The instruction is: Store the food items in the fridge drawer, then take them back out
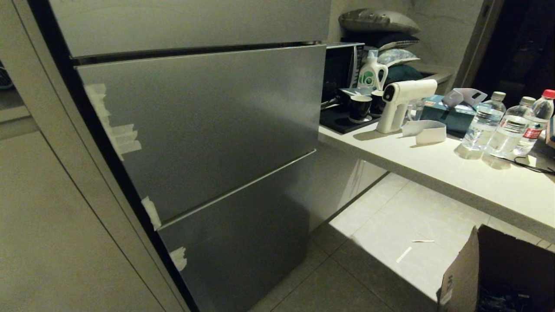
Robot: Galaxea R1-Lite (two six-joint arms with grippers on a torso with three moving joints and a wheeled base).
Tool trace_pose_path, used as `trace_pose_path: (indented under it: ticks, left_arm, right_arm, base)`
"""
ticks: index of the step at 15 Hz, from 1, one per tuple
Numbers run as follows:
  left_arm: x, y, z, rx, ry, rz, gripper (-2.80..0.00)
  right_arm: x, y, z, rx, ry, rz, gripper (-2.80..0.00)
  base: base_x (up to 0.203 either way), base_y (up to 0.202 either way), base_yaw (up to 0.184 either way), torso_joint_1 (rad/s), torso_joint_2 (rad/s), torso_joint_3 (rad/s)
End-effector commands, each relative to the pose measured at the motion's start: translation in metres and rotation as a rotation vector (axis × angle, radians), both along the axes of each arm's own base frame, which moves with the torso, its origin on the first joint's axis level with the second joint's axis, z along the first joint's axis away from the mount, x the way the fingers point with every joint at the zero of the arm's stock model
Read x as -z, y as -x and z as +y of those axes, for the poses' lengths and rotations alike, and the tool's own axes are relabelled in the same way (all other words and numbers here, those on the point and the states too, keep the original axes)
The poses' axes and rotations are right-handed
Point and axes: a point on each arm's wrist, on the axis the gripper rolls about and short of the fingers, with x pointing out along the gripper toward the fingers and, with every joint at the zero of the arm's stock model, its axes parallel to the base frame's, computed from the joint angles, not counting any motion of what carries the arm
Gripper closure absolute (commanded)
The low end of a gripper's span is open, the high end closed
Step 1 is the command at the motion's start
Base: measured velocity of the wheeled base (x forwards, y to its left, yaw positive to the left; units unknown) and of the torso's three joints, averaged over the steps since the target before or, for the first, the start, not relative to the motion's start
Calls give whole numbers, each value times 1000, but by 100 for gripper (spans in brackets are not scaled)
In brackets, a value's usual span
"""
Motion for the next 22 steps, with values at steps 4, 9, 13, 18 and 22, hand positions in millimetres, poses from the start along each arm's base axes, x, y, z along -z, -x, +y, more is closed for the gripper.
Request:
trace_pose_path:
  ticks: [4,9,13,18,22]
  left_arm:
    - [-80,-74,0,-17,141,248,0]
    - [-128,-186,6,-112,269,245,0]
    - [-165,-236,20,-240,294,113,0]
    - [-163,-259,31,-248,272,118,0]
    - [-159,-296,37,-170,318,69,0]
  right_arm:
    - [9,-3,0,0,0,32,0]
    - [9,-2,0,0,-2,30,0]
    - [9,-3,0,0,-2,32,0]
    - [9,-2,0,0,-2,31,0]
    - [9,-3,0,0,-2,31,0]
  base:
    - [0,0,0,0,0,0]
    - [0,0,0,0,0,0]
    - [0,0,0,0,0,0]
    - [0,0,0,0,0,0]
    - [0,0,0,0,0,0]
